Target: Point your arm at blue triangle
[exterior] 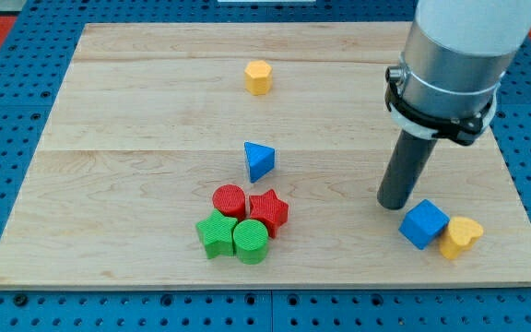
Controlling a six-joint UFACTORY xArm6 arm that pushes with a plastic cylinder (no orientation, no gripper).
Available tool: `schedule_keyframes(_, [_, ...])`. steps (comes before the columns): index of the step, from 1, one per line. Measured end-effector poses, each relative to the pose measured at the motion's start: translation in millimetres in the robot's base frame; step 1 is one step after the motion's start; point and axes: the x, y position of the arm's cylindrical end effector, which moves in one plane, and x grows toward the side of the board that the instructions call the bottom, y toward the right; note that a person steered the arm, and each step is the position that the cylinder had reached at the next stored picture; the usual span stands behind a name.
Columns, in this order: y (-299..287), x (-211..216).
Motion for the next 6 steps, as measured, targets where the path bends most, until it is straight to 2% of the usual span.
schedule_keyframes(1, [36.7, -26.6])
schedule_keyframes(2, [103.4, -21.5])
schedule_keyframes(3, [148.0, 9.5])
schedule_keyframes(5, [143.4, 103.2])
schedule_keyframes(6, [113.3, 103.2])
